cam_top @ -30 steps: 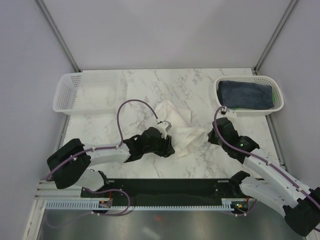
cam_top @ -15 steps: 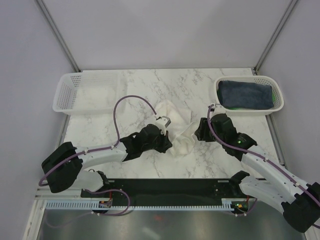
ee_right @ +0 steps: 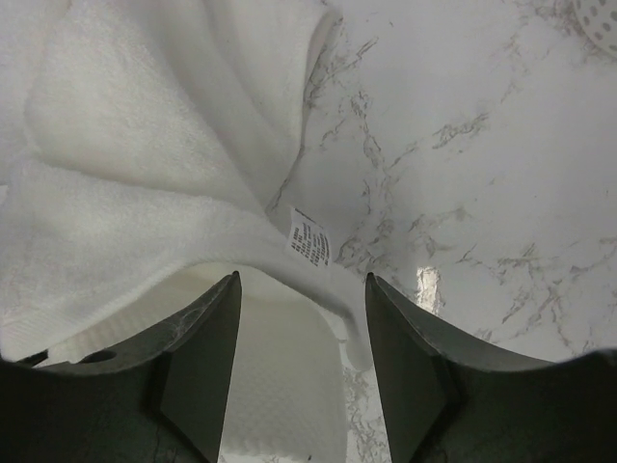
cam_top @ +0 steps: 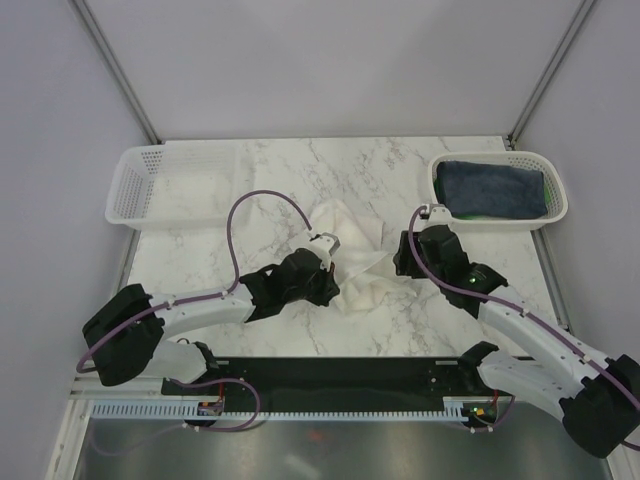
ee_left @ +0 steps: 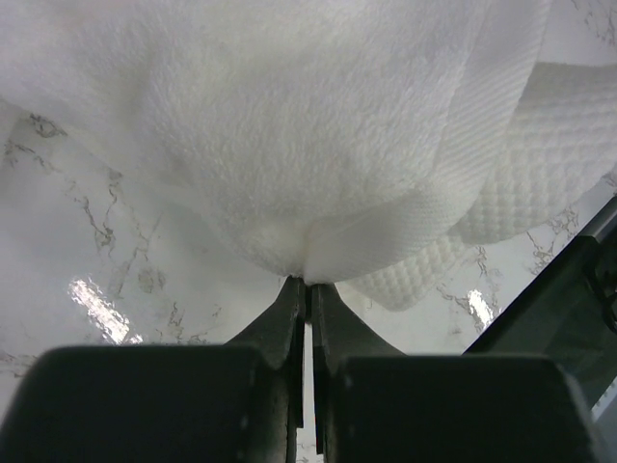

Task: Fold and stack the towels
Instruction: Flatten out the crumpled towel

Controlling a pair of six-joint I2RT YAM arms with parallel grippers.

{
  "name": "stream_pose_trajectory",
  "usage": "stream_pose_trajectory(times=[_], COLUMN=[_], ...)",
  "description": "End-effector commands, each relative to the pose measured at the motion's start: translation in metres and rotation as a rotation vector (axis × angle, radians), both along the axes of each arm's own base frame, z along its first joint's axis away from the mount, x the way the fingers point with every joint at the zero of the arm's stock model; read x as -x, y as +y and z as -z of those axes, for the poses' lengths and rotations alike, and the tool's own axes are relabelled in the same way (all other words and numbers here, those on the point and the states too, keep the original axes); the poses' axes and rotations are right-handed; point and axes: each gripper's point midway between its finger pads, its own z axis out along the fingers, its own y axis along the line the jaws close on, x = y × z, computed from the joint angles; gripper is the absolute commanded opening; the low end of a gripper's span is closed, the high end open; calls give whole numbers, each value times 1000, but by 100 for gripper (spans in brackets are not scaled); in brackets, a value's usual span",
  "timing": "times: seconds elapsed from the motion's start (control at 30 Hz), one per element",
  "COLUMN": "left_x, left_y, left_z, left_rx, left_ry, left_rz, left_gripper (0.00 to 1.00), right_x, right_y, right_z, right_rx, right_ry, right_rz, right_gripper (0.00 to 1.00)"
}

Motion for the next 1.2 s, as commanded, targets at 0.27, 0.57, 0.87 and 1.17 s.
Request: stream_pose_trajectory(times=[0.27,0.57,0.87,1.17], left_x=[-20,13,18,-90], left_y=[-4,2,31,7], left_z=[-41,-162,-227,-75], left_rx=[28,59,23,38], left_ry=[-89,-121,-124,212], left_rz=[-43,163,112,122], left_gripper=[2,2,2,21], right_x=[3,21,22,-3], right_y=[14,30,34,83], right_z=[27,-184,-243,-109], right_rx=[-60,-245,-305,-389], right_ry=[-4,-282,-332,-64], right_rz=[-70,-227,-231,-257], right_gripper=[12,0,0,0])
